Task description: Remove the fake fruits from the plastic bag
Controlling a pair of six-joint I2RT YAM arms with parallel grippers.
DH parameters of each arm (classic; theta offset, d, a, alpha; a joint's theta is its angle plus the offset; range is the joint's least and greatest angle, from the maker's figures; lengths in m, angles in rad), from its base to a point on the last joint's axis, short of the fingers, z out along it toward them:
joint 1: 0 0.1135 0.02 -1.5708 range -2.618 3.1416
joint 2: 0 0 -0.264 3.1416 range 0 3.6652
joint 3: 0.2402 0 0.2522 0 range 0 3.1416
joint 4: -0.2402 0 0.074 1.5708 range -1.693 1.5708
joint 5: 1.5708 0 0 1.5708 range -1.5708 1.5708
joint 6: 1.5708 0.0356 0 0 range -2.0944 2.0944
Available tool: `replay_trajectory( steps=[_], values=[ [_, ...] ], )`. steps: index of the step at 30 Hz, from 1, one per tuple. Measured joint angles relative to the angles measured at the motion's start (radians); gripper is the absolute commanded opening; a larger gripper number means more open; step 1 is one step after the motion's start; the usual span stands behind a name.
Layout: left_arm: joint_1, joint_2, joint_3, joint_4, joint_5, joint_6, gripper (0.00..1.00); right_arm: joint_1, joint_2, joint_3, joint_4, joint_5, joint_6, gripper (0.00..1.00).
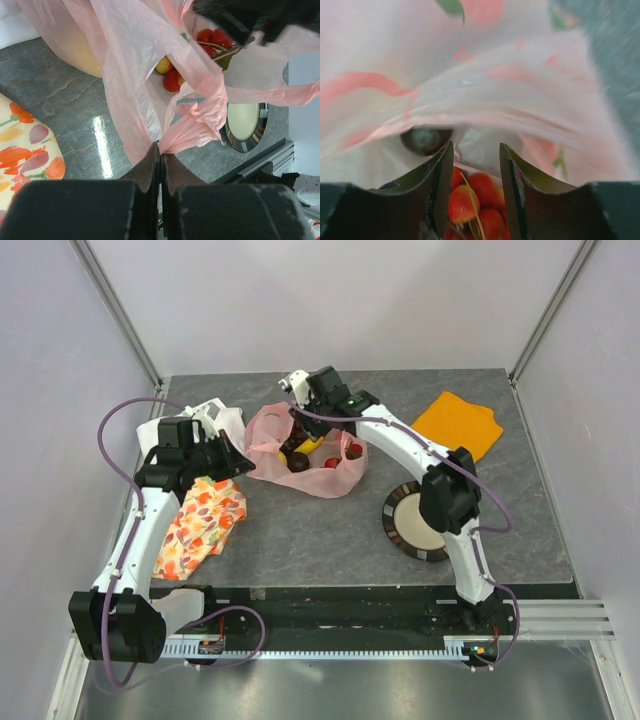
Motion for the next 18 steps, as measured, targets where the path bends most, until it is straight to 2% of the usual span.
replay_trajectory(
  steps=[3,5,8,18],
  values=[
    [0.000,0.000,0.000,0.000,0.002,0.001,0.02,0.000,0.087,0.001,-0.008,0.018,0.052,0.52],
    [0.000,0.000,0.000,0.000,0.002,0.005,0.02,-0.001,0.136,0.010,-0.026,0.027,0.082,0.59],
    [0.000,0.000,0.000,0.000,0.002,0.010,0.02,-0.005,0.192,0.065,-0.063,0.049,0.135,0.65],
    [0.010,0.000,0.000,0.000,0.001,0.021,0.02,-0.075,0.227,0.193,-0.061,0.052,0.308,0.65]
  ],
)
